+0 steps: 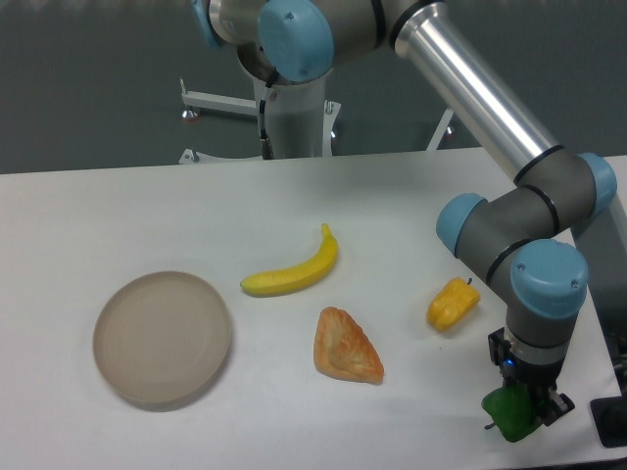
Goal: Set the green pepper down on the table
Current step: 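Lift the held green pepper up from beside the yellow pepper, then carry the green pepper up and away past the yellow pepper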
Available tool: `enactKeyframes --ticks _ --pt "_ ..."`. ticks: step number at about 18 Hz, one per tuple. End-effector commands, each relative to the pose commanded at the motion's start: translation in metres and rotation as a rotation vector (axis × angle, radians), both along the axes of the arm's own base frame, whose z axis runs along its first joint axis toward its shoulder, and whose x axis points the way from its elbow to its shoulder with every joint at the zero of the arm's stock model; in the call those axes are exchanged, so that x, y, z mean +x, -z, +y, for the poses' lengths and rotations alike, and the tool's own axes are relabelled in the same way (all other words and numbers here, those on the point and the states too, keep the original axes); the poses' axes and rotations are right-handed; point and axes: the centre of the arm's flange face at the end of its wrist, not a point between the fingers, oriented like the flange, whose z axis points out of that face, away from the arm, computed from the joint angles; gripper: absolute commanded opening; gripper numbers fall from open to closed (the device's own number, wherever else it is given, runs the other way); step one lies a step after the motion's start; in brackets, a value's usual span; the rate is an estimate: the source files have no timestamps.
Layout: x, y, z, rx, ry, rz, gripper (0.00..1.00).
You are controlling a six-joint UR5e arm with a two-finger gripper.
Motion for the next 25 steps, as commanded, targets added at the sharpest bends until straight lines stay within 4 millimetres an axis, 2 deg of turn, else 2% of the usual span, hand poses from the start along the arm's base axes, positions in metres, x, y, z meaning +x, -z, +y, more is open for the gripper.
enactKeyframes --ticks 10,17,21,25 --pt "0.004 -0.004 -0.003 -0.005 -0.005 -0.014 0.44" --pt "0.036 -0.027 -0.021 -0.014 -0.035 -0.086 0.44" --pt "0.065 -0.035 -0.045 -0.030 -0.031 -0.134 0.44" --pt "0.092 -0.038 -0.084 -0.061 -0.013 -0.176 0.44"
